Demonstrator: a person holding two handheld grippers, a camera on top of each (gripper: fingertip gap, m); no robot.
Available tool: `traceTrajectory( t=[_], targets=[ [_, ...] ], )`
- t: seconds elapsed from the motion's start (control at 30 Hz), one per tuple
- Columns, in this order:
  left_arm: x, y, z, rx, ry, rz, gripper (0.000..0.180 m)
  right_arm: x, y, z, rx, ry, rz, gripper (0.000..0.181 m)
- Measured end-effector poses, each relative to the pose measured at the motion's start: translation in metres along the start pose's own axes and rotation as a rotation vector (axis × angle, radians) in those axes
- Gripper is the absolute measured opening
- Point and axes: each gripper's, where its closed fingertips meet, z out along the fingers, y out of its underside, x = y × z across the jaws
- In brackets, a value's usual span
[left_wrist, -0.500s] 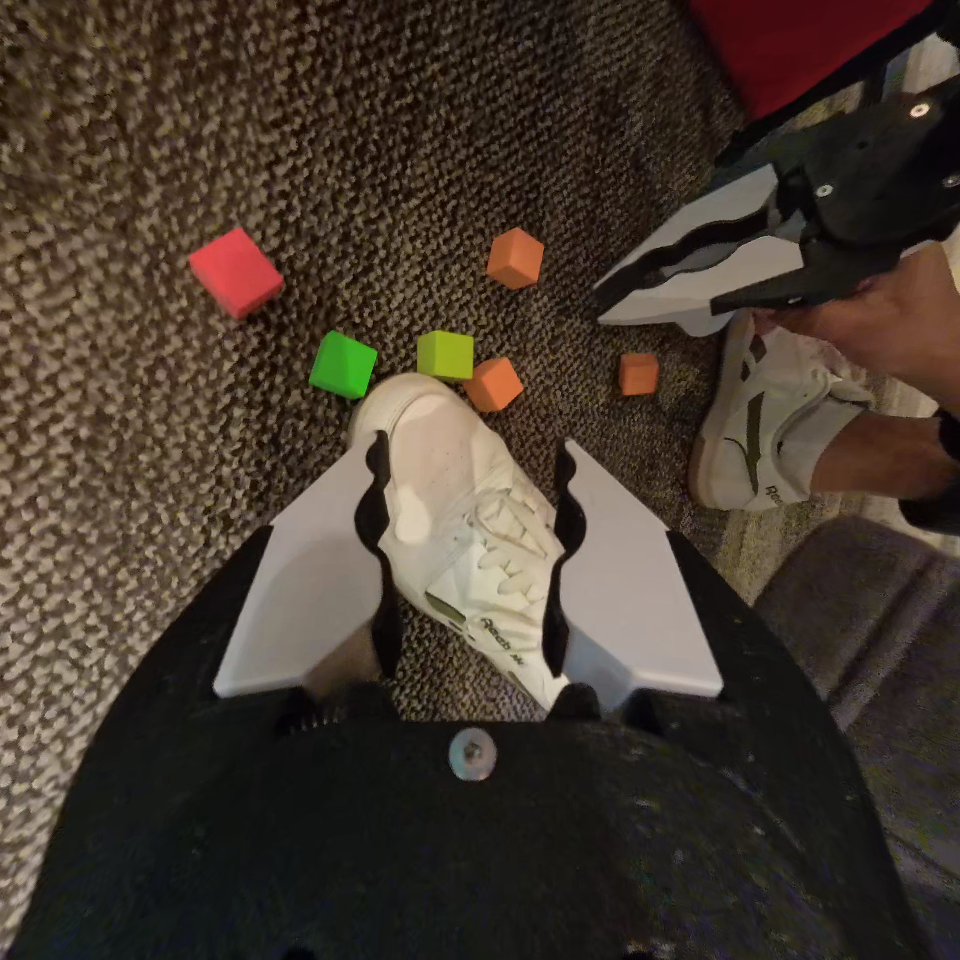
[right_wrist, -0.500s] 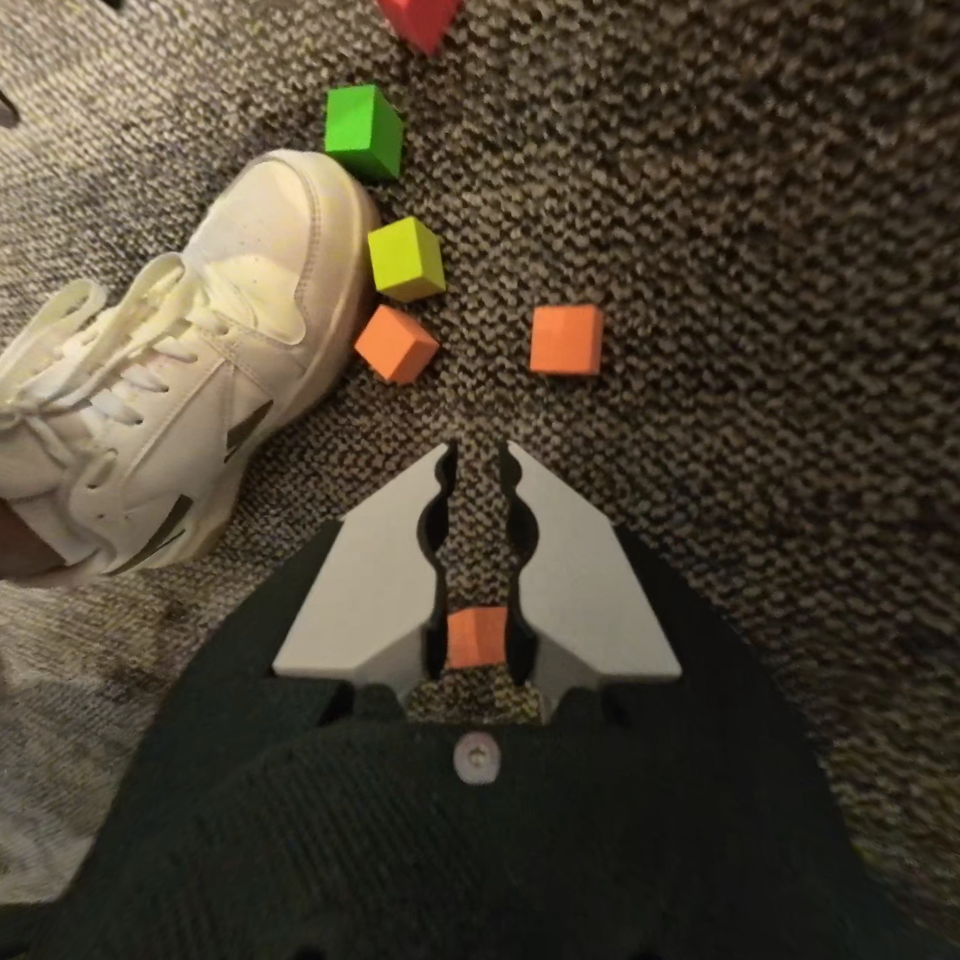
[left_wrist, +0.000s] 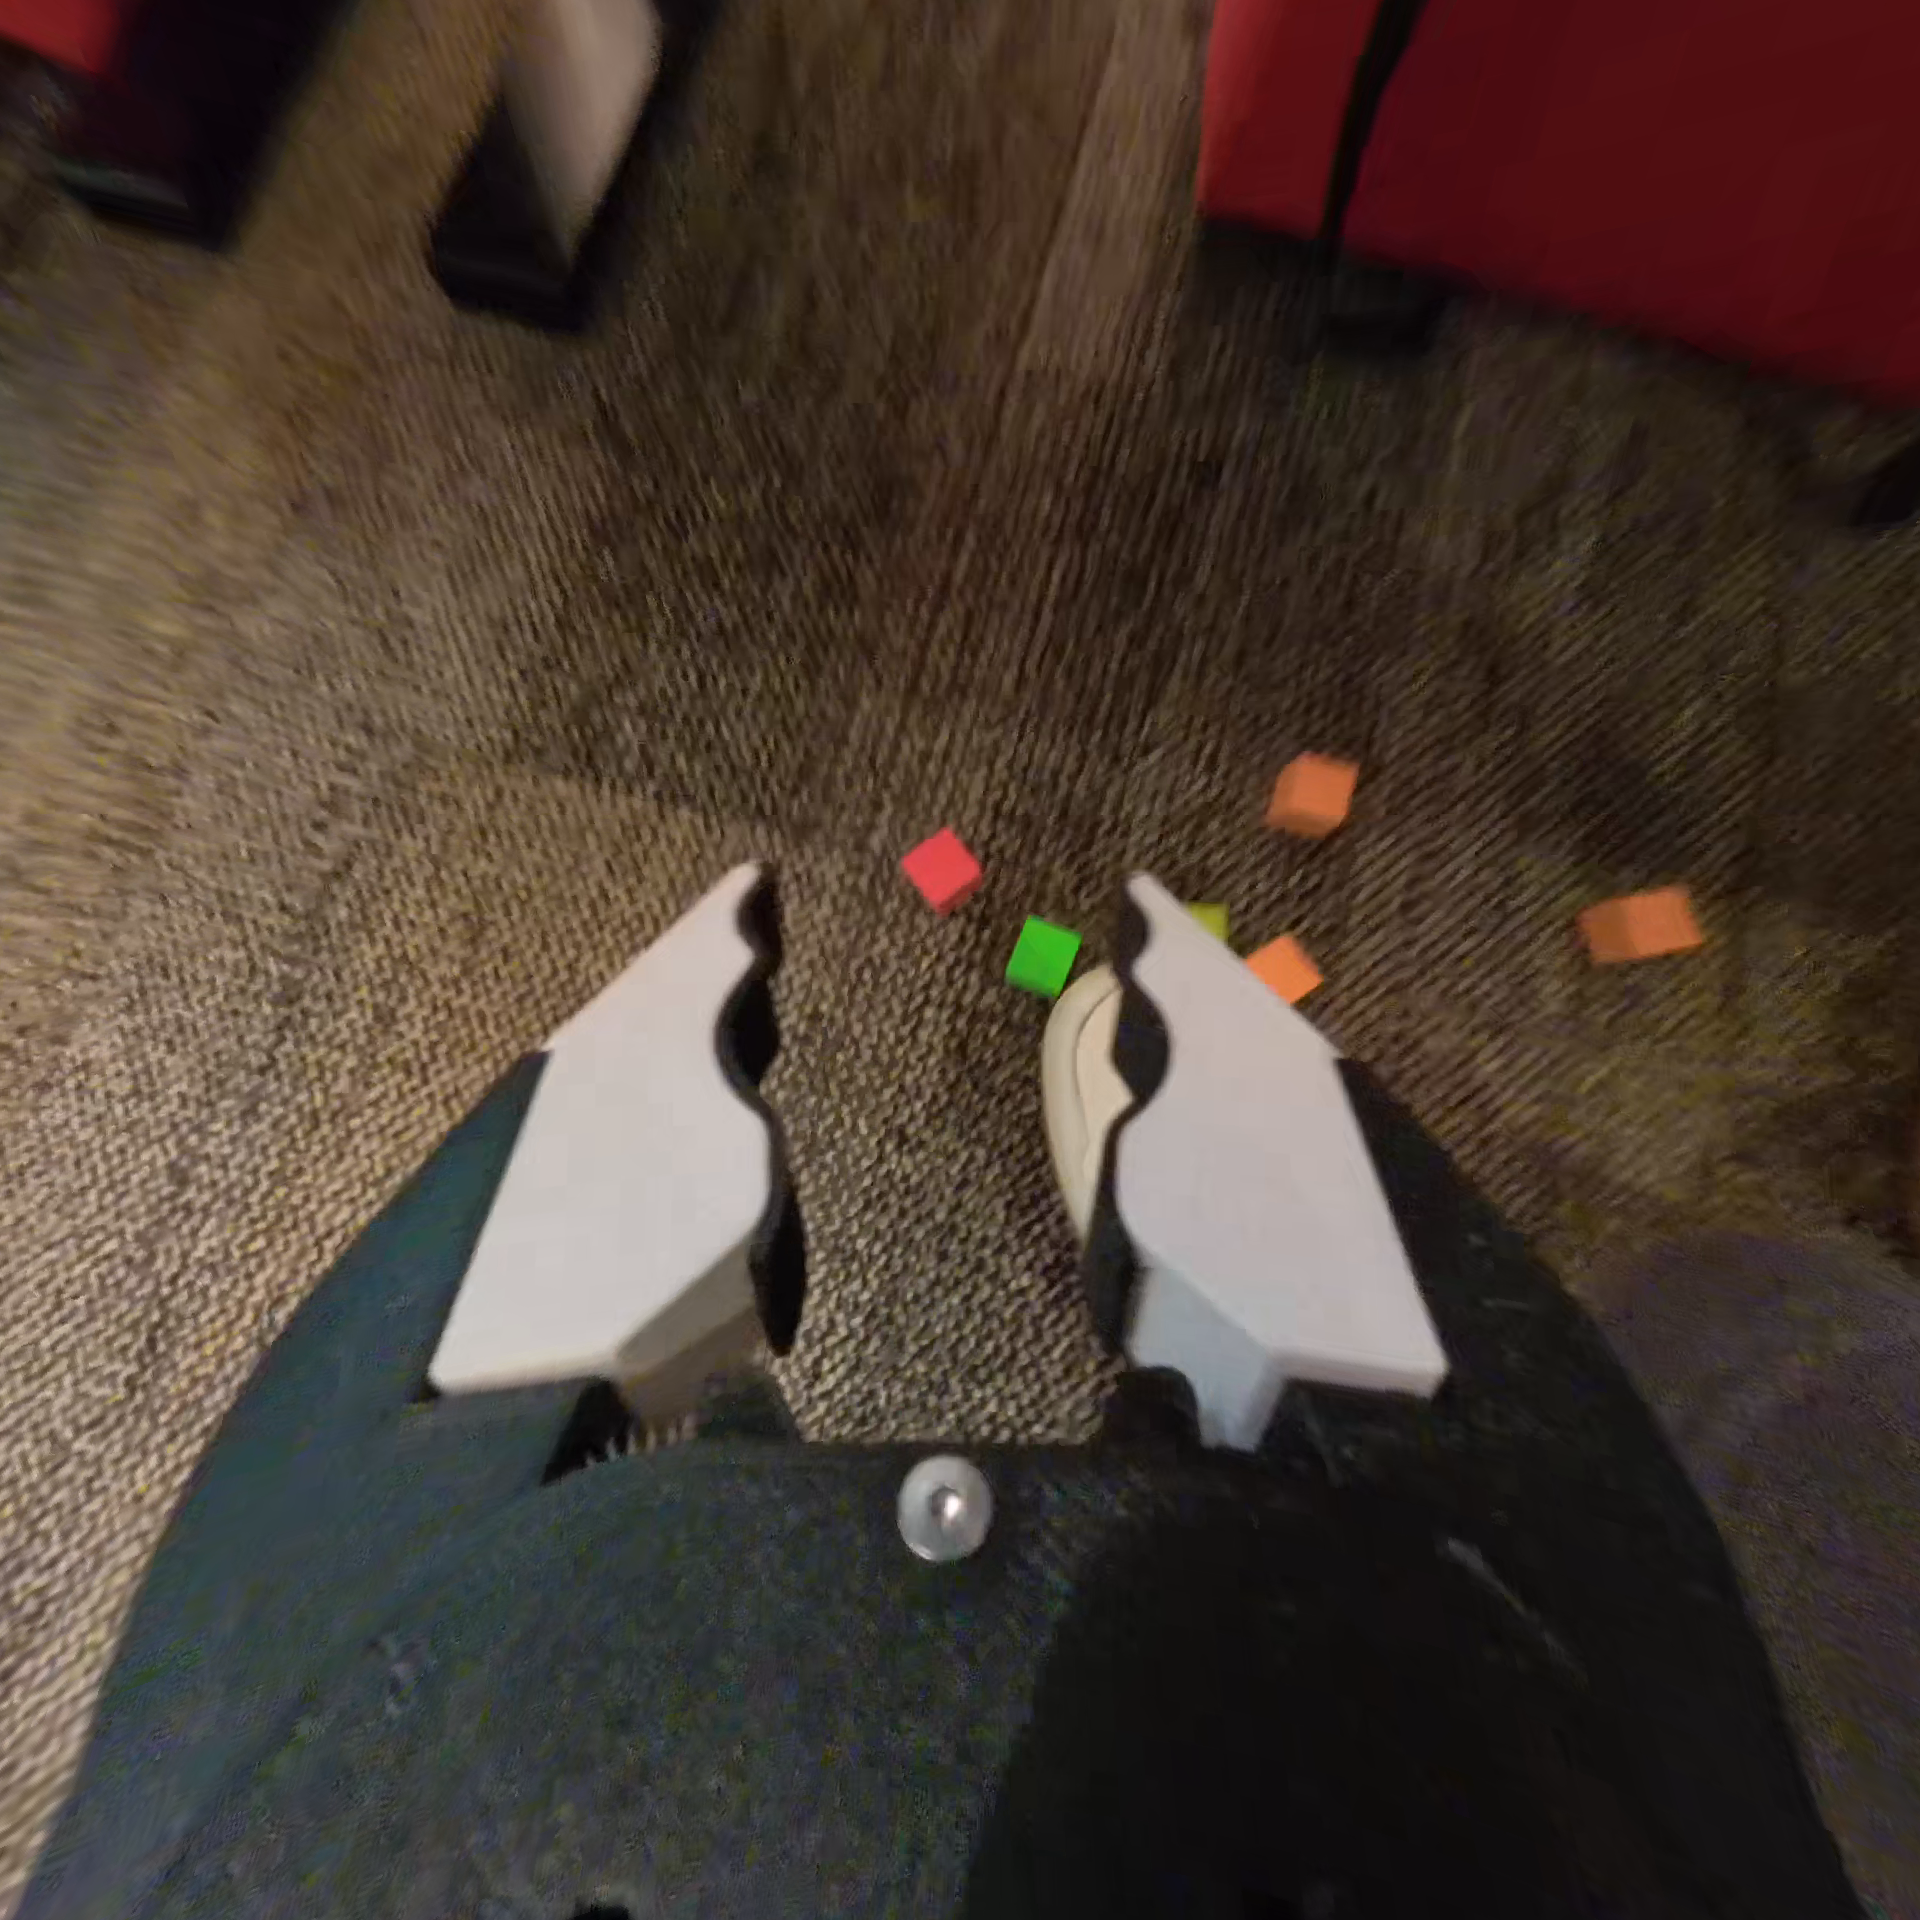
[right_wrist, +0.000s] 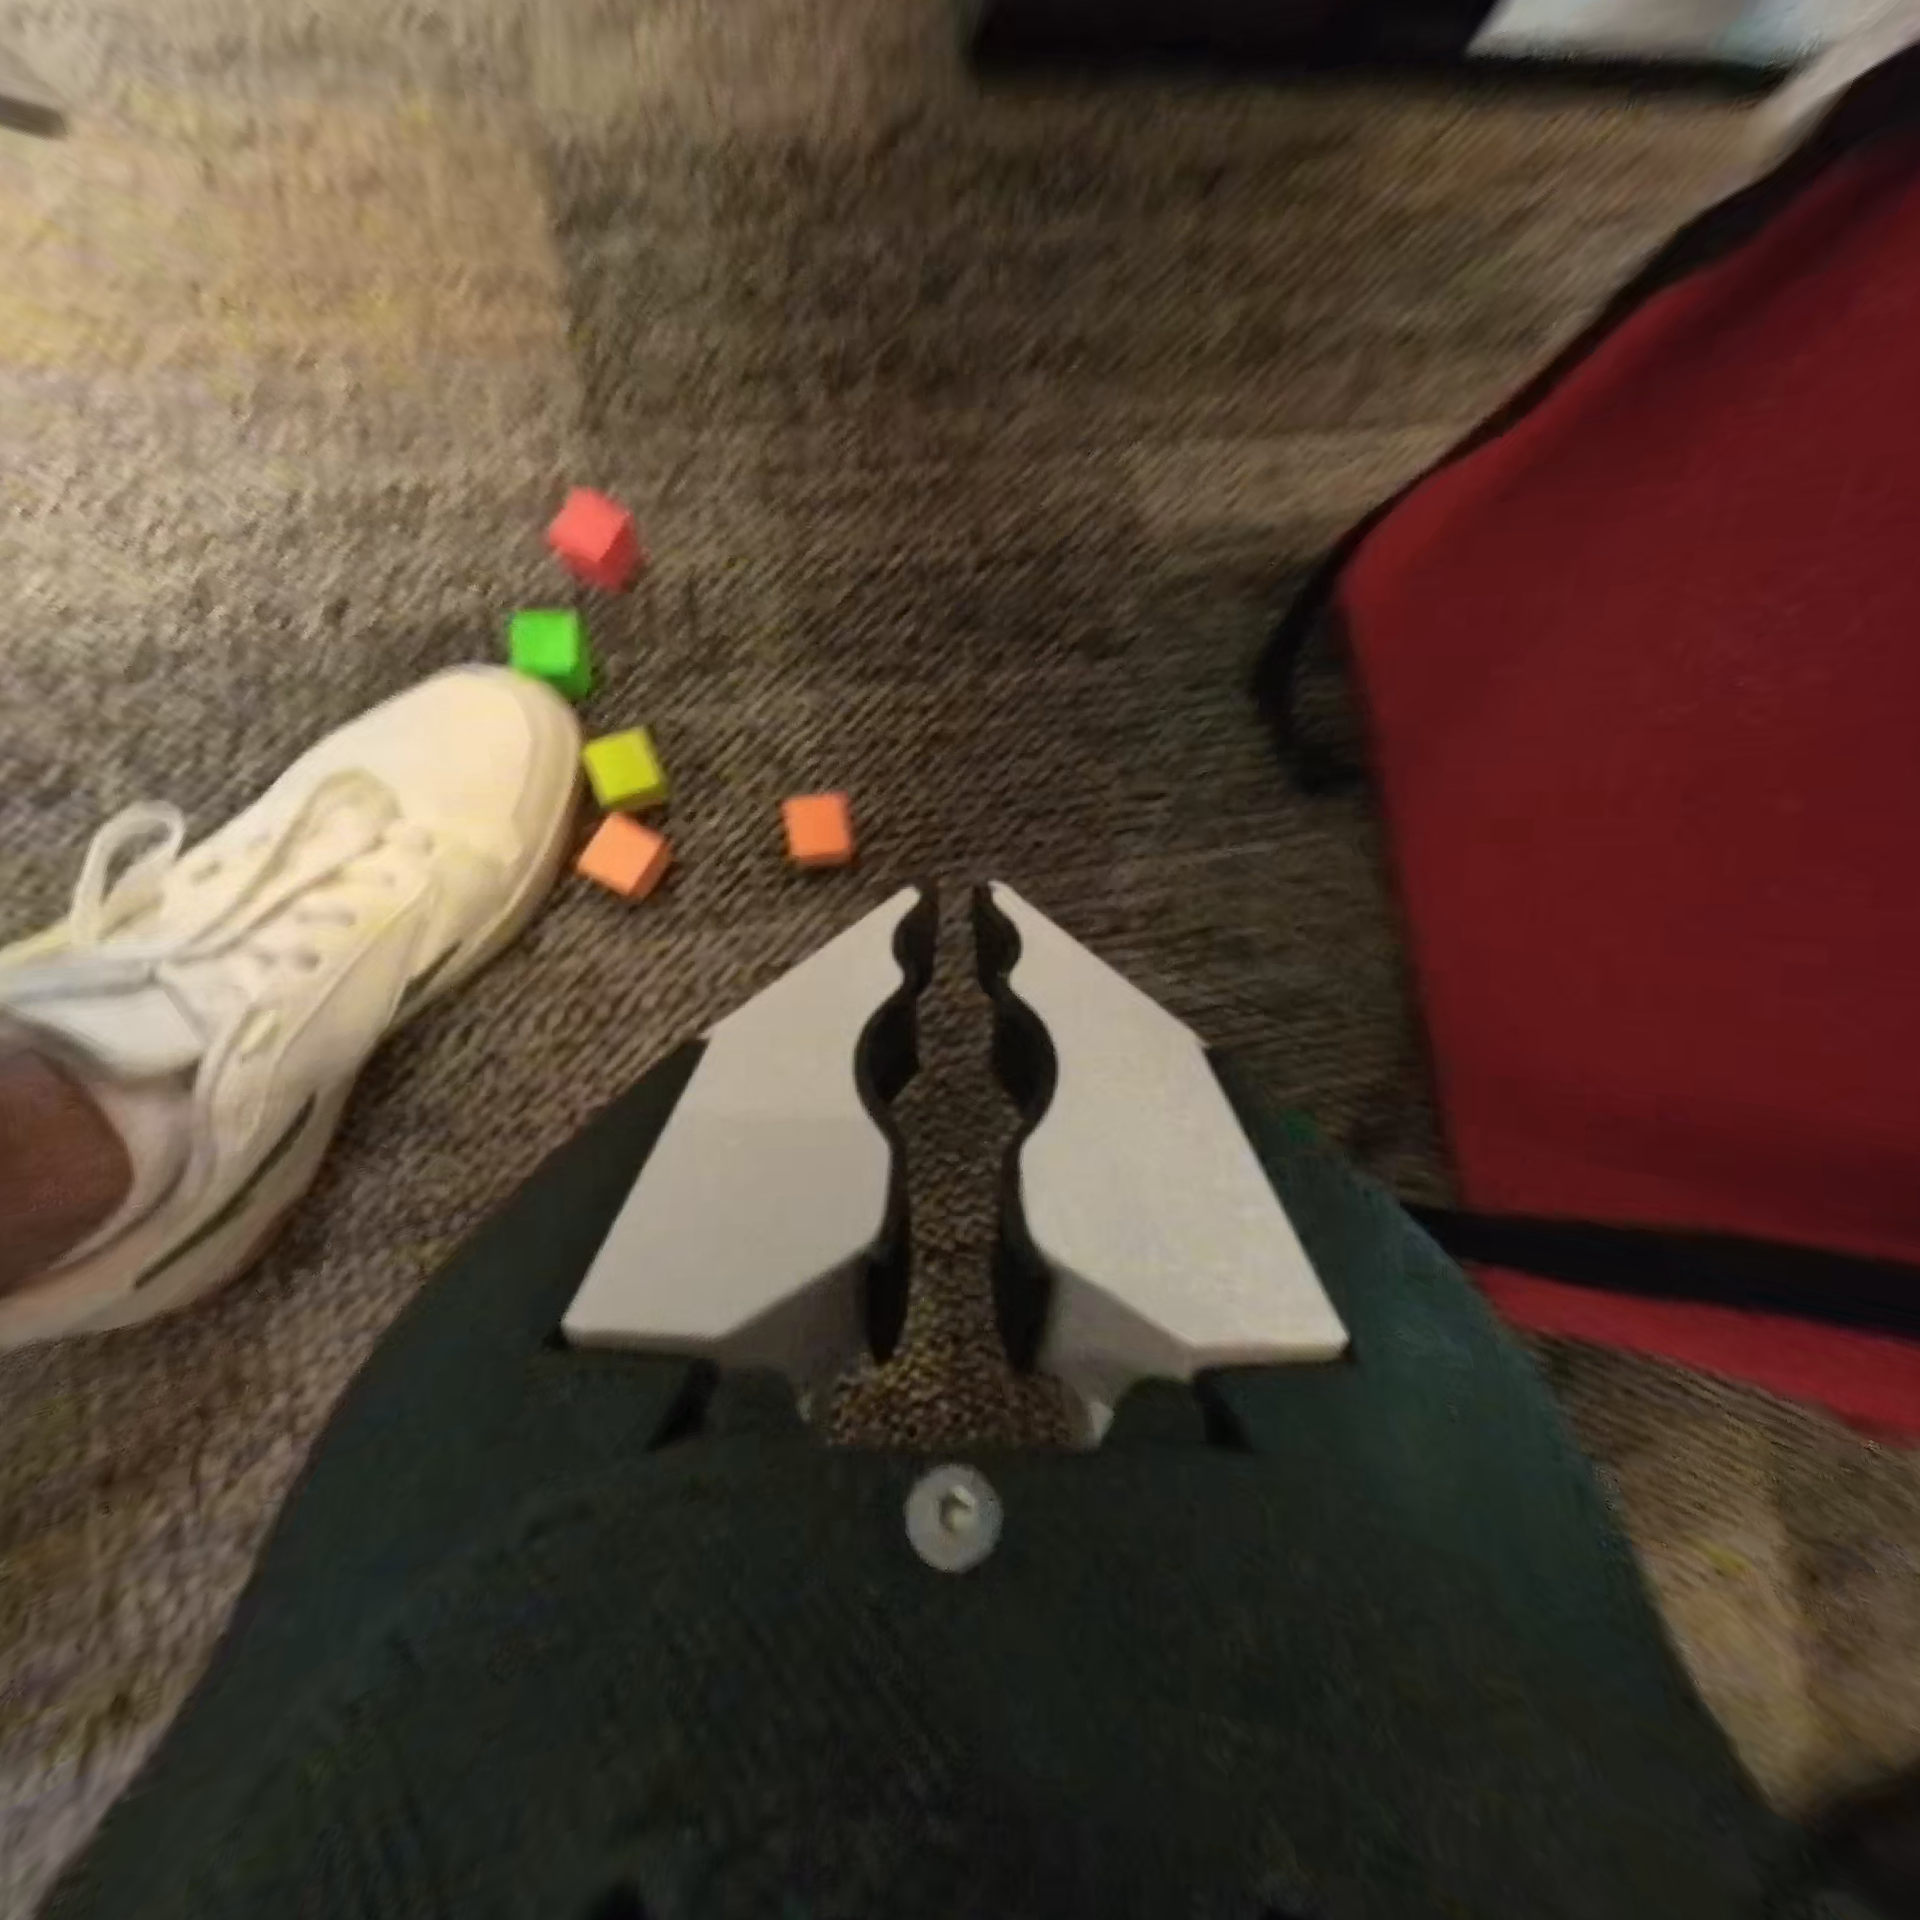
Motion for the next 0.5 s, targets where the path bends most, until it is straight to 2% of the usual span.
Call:
traceTrajectory(
  t=[0.03, 0.1, 0.17, 0.3, 0.43, 0.5],
  targets=[
    [0.002, -0.016, -0.021, 0.058, 0.008, -0.024, 0.051, 0.004, -0.014, -0.022, 0.042, 0.067, 0.008, 0.005],
    [0.005, -0.05, -0.071, 0.155, 0.028, -0.067, 0.043, -0.007, -0.047, -0.071, 0.126, 0.1, 0.045, 0.005],
    [0.01, -0.08, -0.134, 0.234, 0.04, -0.073, 0.043, -0.029, -0.079, -0.125, 0.219, 0.113, 0.057, 0.006],
    [0.018, -0.115, -0.274, 0.336, -0.024, 0.01, 0.048, -0.087, -0.118, -0.233, 0.313, 0.106, 0.056, 0.021],
    [0.035, -0.115, -0.393, 0.383, -0.084, -0.004, 0.068, -0.138, -0.112, -0.332, 0.302, 0.117, -0.114, 0.04],
    [0.059, -0.106, -0.439, 0.405, -0.045, -0.002, 0.058, -0.153, -0.096, -0.375, 0.301, 0.14, -0.188, 0.053]
  ],
)
